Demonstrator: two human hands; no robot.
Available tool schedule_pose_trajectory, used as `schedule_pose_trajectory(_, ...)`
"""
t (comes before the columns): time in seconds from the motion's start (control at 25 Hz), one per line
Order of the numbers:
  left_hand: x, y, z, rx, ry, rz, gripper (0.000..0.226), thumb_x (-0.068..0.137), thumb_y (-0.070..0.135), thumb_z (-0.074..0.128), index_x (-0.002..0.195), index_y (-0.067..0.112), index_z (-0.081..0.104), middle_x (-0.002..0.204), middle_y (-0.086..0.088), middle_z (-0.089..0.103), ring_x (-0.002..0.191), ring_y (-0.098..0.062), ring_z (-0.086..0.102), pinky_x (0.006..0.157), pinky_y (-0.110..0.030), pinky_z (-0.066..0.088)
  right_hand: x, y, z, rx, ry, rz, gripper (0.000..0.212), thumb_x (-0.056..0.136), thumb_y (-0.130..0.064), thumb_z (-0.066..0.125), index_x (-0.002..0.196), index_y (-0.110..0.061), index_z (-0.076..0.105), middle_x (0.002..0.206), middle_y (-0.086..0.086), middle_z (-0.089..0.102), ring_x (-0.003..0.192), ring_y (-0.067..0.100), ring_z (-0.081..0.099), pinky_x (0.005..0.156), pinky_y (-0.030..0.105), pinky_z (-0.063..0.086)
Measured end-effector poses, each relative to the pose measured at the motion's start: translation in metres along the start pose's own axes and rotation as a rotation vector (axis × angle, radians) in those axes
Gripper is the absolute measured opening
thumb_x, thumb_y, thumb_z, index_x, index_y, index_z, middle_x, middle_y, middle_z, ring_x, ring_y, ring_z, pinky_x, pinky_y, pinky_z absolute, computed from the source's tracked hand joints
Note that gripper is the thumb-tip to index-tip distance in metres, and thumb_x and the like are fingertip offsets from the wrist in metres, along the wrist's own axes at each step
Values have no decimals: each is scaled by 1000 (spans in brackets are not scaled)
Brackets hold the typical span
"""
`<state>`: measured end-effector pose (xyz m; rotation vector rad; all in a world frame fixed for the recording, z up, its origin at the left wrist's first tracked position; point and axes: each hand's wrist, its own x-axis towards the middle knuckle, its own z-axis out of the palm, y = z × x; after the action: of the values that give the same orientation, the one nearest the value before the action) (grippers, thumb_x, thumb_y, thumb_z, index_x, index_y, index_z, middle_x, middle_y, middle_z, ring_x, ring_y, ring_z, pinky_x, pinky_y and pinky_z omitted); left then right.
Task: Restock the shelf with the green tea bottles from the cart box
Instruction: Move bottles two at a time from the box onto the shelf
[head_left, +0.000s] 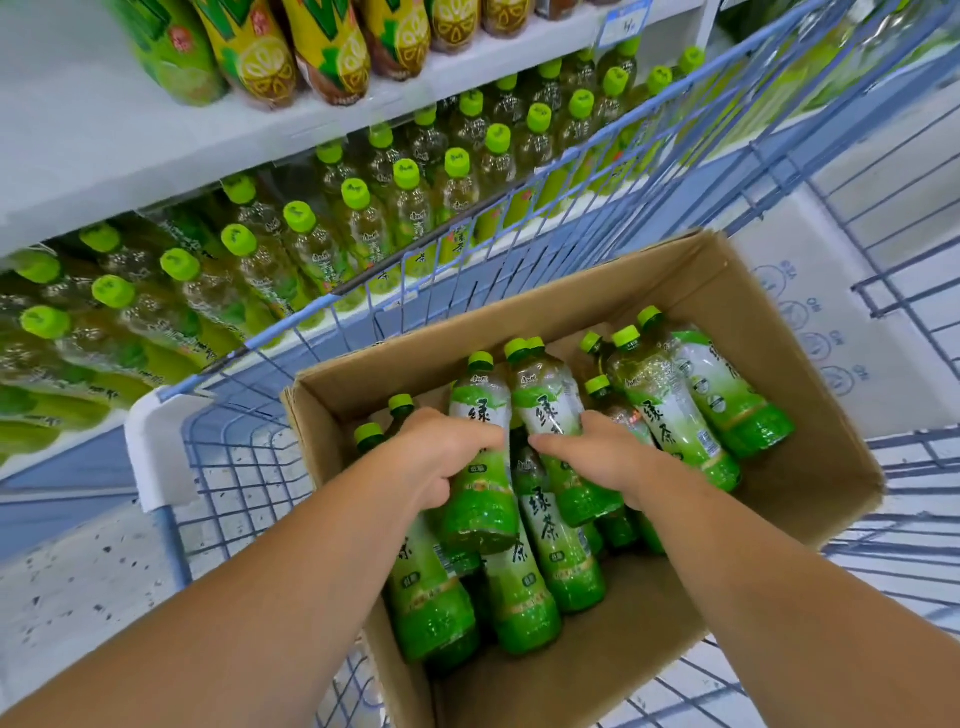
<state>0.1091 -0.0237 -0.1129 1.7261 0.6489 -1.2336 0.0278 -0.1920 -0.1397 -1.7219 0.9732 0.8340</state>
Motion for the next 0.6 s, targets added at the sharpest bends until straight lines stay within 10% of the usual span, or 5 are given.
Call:
schedule_pose_trajectory(0.24,-28,-12,-17,66,-30,120,19,70,5,81,88,7,75,80,-14,76,70,-30,75,70,-44,63,-4,32,7,207,59,-44,125,39,-88,76,143,-25,48,142,-2,58,125,24,59,103,50,49)
schedule_pose_trajectory(0.6,-77,-9,-58,204,-7,372,43,62,23,86,100,17,69,89,-2,76,79,-20,74,75,-44,62,-103,-6,49,554,236,-146,19,87,-39,74,99,-24,69,99,-4,77,89,14,73,81,37,59)
